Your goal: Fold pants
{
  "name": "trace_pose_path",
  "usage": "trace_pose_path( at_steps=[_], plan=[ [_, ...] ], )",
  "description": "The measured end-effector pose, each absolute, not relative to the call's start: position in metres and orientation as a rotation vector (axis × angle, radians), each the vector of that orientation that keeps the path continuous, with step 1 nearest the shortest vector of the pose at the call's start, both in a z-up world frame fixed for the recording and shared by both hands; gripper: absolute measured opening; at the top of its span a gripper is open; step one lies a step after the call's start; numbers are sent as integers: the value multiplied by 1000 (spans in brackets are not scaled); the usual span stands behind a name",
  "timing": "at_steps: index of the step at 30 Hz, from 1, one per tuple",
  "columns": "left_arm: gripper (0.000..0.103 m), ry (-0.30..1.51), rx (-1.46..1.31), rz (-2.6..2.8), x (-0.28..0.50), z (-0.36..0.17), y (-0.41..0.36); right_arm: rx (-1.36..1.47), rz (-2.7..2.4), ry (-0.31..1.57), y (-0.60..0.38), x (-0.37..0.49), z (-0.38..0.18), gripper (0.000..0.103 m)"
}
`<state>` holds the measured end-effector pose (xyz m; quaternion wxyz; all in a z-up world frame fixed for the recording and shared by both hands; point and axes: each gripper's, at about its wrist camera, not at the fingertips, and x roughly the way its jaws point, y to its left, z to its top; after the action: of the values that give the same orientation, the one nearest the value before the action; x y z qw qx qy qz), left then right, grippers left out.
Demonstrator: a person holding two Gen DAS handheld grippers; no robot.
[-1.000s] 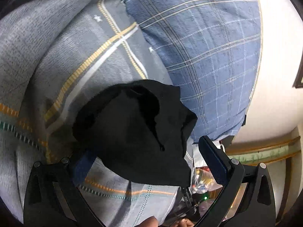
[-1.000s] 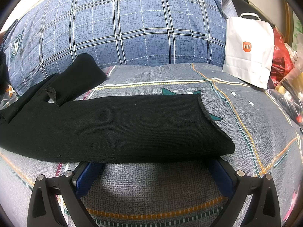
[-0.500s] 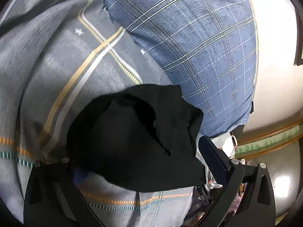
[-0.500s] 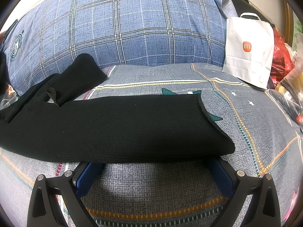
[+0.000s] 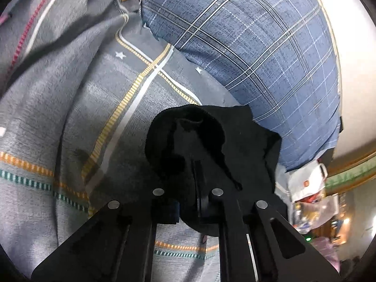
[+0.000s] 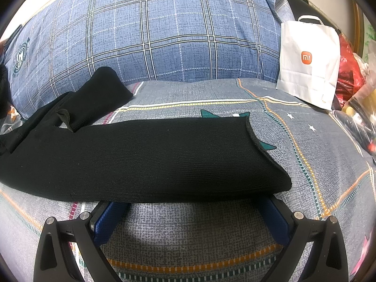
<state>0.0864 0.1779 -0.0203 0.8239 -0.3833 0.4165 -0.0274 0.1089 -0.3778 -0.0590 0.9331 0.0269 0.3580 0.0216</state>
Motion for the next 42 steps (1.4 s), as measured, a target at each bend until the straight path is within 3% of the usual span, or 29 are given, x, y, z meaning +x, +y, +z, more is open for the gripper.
trace_pose_path(
  at_steps=[10, 11, 16, 20, 27, 28, 30, 31, 32, 35, 37, 42],
  plan=[
    [6, 874, -551, -4, 86, -1, 149, 98, 127, 769, -390, 106, -54, 101],
    [6, 875, -530, -1, 87, 0, 146, 149, 143, 773, -400, 101, -50, 97],
    [6, 874, -540, -1, 89, -1, 144, 753, 204, 744, -479, 72, -56, 97],
    [6, 890, -549, 24, 90, -5, 145, 1065, 204, 659, -520, 65, -76, 97],
    [7, 880, -525, 57, 90, -6, 142, 1089, 217, 646, -511, 89, -70, 97],
    [7, 886, -519, 69, 91, -6, 141, 1069, 214, 658, -510, 90, -69, 90],
    [7, 899, -536, 77, 91, -8, 143, 1052, 228, 704, -502, 100, -70, 67],
    [7, 898, -549, 79, 90, -9, 145, 1058, 238, 717, -500, 102, -77, 48],
    [7, 899, -560, 78, 90, -9, 146, 1060, 240, 745, -497, 107, -82, 36],
    [7, 898, -538, 98, 88, -7, 146, 1043, 215, 733, -497, 107, -84, 23],
    [5, 888, -526, 109, 85, -4, 144, 1017, 211, 752, -494, 111, -86, 4],
    [5, 838, -488, 133, 55, 18, 142, 953, 185, 682, -494, 89, -65, 4]
  ],
)
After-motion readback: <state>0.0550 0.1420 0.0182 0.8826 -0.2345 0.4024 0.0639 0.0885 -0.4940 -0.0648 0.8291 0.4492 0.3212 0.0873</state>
